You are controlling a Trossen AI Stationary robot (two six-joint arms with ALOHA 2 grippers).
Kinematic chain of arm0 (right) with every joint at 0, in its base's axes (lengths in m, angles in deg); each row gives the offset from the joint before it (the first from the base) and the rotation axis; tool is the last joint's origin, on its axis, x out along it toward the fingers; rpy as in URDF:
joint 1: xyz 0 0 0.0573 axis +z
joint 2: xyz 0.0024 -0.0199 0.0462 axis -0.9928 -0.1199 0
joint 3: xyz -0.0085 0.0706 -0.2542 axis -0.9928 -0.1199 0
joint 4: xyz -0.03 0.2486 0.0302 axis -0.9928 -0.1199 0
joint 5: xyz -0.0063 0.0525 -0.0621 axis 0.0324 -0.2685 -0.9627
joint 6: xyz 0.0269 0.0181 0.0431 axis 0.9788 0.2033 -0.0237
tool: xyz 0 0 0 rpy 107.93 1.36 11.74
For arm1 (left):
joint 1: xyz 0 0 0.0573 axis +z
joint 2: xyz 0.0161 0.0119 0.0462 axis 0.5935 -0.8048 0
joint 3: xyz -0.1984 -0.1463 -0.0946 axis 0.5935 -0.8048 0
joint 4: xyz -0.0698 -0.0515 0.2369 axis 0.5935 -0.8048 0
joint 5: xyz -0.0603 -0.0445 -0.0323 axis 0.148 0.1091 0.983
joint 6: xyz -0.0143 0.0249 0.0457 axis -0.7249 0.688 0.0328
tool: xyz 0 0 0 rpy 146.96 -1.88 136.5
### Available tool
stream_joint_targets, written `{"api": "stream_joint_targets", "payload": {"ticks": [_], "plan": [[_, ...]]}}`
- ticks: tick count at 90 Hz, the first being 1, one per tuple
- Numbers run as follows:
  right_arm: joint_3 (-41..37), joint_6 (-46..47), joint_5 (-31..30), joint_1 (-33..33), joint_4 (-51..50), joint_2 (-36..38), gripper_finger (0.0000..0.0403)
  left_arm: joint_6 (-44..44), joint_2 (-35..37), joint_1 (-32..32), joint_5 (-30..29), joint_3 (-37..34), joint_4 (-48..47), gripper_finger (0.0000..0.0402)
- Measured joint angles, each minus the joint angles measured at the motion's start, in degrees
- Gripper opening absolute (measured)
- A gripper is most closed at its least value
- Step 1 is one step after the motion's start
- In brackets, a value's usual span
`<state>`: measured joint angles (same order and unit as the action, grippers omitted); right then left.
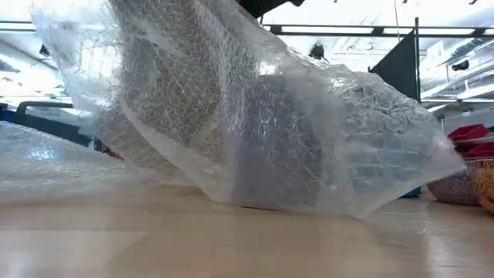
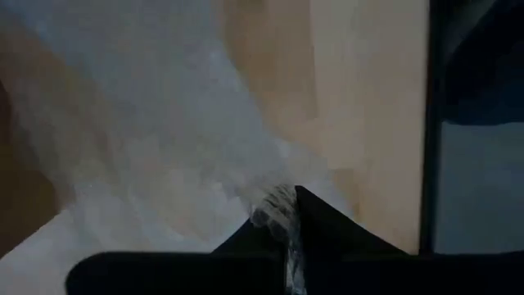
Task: Wrap mug
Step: Wrap the blue mug with the bubble wrap
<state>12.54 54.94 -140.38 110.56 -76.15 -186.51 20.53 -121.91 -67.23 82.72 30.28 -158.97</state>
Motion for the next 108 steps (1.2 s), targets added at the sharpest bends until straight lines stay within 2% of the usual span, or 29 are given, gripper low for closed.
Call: {"api": "stream_joint_targets", "payload": {"ticks": [16,27,38,55,74,93,108], "plan": [[0.0,7.6,1.7,0.3,-9.9,0.0,0.0,-1.6,-0.5,0.1,3.8,0.0,4.3,0.0],[0.0,11.6,1.6,0.4,-15.0,0.1,0.0,-1.5,-2.1,1.5,2.0,-0.1,1.7,0.0],[0.0,13.4,2.8,2.8,-15.6,1.6,0.0,0.2,-2.8,4.2,-0.5,-0.3,0.5,0.0],[0.0,21.2,7.3,8.3,-12.6,5.9,0.0,1.5,-2.9,8.9,-2.6,-0.9,-0.3,0.0],[-0.5,19.3,13.3,12.0,-3.6,5.4,0.0,1.6,-2.9,13.4,-4.8,-0.9,-1.2,0.0],[-7.2,17.4,17.5,8.8,5.3,4.0,0.0,1.6,-2.9,15.7,-4.9,-0.9,-1.9,0.0],[-12.7,17.4,18.4,4.1,5.1,4.0,0.0,0.9,-2.9,15.3,-4.7,-0.9,-4.1,0.0]]}}
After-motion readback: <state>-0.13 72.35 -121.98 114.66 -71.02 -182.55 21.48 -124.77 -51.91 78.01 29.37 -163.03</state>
